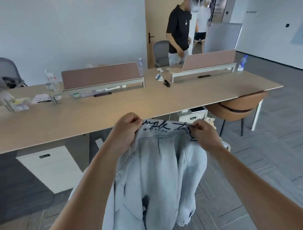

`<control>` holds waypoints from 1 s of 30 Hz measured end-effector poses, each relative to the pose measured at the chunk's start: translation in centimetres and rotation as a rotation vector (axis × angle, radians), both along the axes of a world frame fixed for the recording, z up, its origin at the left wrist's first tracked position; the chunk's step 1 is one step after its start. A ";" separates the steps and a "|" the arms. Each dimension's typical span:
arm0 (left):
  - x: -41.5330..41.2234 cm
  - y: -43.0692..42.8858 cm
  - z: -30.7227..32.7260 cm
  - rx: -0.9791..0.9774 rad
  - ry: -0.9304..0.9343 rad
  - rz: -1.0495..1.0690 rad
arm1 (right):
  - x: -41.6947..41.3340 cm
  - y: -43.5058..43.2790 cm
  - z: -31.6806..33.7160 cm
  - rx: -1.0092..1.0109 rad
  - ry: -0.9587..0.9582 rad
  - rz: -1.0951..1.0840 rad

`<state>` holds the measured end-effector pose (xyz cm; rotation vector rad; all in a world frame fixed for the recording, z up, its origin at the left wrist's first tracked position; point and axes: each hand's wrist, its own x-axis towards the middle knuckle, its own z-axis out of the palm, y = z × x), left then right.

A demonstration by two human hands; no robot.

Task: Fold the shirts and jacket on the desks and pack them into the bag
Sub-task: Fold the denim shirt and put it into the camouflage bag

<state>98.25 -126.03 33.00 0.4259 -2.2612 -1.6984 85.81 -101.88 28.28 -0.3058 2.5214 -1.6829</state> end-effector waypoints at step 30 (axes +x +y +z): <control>-24.8 29.1 13.7 -0.196 0.023 -0.251 | -21.6 25.0 22.9 -0.685 0.244 -0.151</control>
